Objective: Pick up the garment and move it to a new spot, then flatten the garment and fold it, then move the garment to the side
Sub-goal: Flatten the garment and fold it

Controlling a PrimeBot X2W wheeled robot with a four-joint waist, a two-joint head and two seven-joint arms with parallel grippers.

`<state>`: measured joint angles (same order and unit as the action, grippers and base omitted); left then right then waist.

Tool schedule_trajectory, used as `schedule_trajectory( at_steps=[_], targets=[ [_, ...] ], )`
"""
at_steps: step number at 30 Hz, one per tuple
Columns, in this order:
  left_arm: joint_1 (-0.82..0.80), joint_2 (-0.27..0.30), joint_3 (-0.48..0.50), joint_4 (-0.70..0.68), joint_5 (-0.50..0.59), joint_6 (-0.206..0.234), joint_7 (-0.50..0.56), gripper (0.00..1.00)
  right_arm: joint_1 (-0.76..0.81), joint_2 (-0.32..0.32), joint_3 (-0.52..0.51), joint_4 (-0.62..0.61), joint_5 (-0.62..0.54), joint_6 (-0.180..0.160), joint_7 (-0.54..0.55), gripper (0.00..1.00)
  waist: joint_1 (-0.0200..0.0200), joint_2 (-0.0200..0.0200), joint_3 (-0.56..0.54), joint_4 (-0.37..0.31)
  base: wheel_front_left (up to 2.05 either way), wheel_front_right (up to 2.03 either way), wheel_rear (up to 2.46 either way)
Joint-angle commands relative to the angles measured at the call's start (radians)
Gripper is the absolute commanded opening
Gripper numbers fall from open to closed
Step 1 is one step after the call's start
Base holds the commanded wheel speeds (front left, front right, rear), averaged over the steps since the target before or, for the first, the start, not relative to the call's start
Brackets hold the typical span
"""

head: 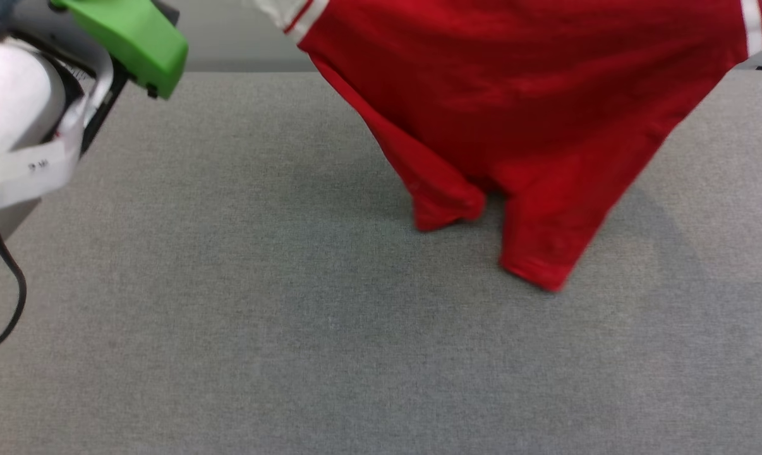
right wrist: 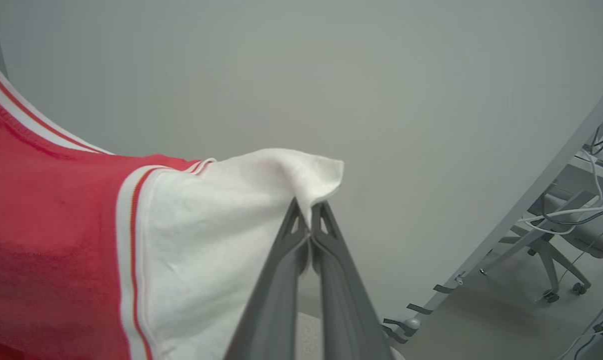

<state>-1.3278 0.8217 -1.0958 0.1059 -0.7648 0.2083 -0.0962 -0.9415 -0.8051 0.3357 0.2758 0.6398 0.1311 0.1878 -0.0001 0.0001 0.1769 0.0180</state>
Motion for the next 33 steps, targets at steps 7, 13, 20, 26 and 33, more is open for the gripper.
schedule_trajectory(
  at_steps=[7,13,20,26,33],
  targets=[
    [-0.117,-0.041,0.03,0.037,0.016,-0.024,0.014,0.0,-0.077,0.025,-0.027,-0.033,-0.048,0.0,0.02,0.0,0.0001,-0.0001,-0.001,-0.004,0.0,0.0,0.0],
    [-0.213,-0.091,0.044,0.114,0.025,-0.065,0.019,0.0,-0.183,0.035,-0.024,-0.013,-0.093,0.0,0.046,0.0,0.0001,-0.0001,0.079,-0.005,0.0,0.0,0.0],
    [-0.355,-0.164,0.075,0.271,0.034,-0.113,0.0,0.0,-0.382,0.068,0.012,0.099,-0.16,0.0,0.044,0.0,0.0001,-0.0001,0.193,-0.006,0.0,0.0,0.0],
    [-0.483,-0.227,0.099,0.44,0.053,-0.153,-0.055,0.0,-0.576,0.102,0.05,0.212,-0.214,0.0,0.001,0.0,0.0001,-0.0001,0.27,-0.011,0.0,0.0,0.0],
    [-0.559,-0.274,0.115,0.581,0.065,-0.179,-0.115,0.0,-0.722,0.142,0.089,0.358,-0.243,0.0,-0.075,0.0,0.0001,-0.0001,0.314,-0.019,0.0,0.0,0.0]
  ],
)
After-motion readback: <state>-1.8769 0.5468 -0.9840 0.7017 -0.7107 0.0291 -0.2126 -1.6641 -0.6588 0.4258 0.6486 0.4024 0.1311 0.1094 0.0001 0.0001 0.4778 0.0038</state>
